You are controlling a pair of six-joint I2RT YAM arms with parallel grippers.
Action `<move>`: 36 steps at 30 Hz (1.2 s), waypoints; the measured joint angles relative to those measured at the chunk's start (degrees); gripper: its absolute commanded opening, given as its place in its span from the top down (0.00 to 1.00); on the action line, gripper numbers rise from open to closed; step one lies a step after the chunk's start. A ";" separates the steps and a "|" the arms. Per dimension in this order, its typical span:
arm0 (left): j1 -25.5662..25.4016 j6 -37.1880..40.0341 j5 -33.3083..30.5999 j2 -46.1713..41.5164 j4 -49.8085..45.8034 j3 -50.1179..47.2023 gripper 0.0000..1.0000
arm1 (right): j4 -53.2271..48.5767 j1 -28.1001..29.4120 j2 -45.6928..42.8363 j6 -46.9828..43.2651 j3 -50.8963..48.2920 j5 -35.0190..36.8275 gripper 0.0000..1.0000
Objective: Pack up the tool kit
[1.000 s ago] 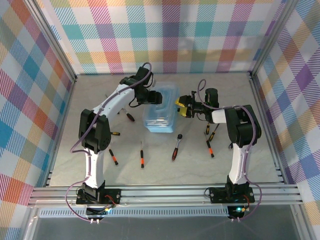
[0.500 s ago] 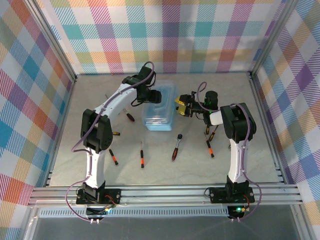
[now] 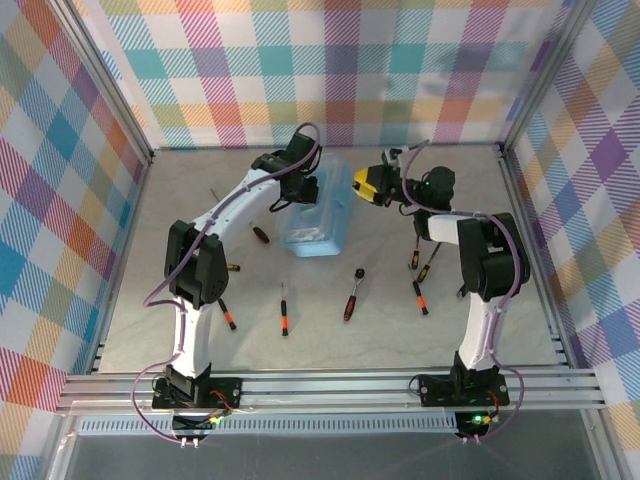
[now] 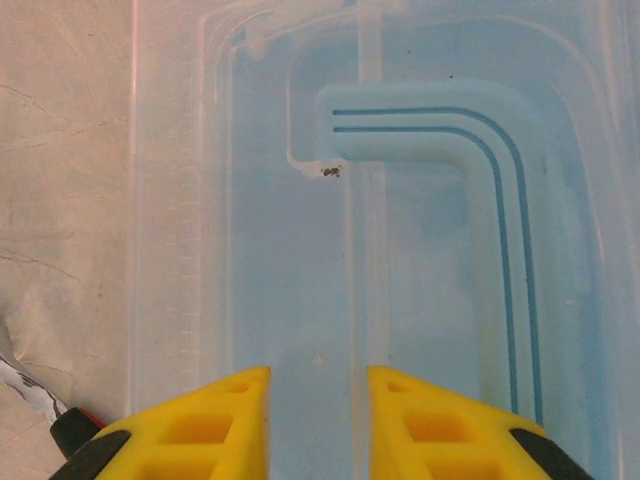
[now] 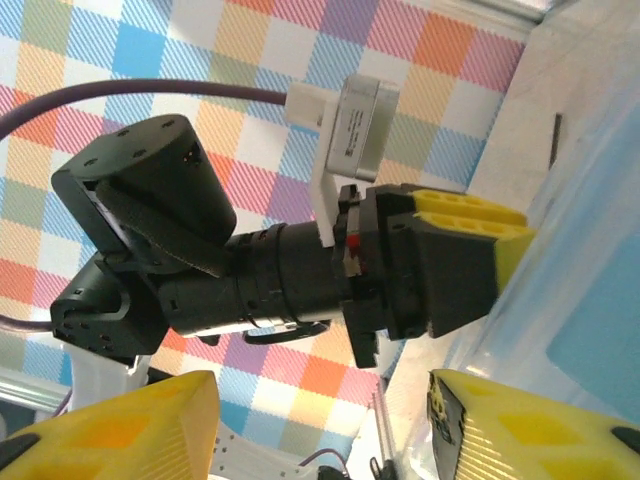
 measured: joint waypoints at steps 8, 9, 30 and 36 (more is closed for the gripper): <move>-1.01 0.15 0.09 0.70 -2.69 3.85 0.69 | -47.89 -2.12 -11.69 -28.30 -0.55 10.43 0.36; -1.42 0.15 0.04 1.36 -3.63 5.09 0.67 | -52.33 -2.08 -13.09 -31.17 -0.31 11.93 0.36; -5.84 -2.08 1.73 6.82 -19.50 17.20 0.28 | -80.94 -1.95 -16.79 -48.78 0.07 24.83 0.31; -5.84 -1.57 0.72 6.69 -20.76 17.35 0.23 | -80.91 -1.27 -17.38 -48.96 -0.13 24.98 0.30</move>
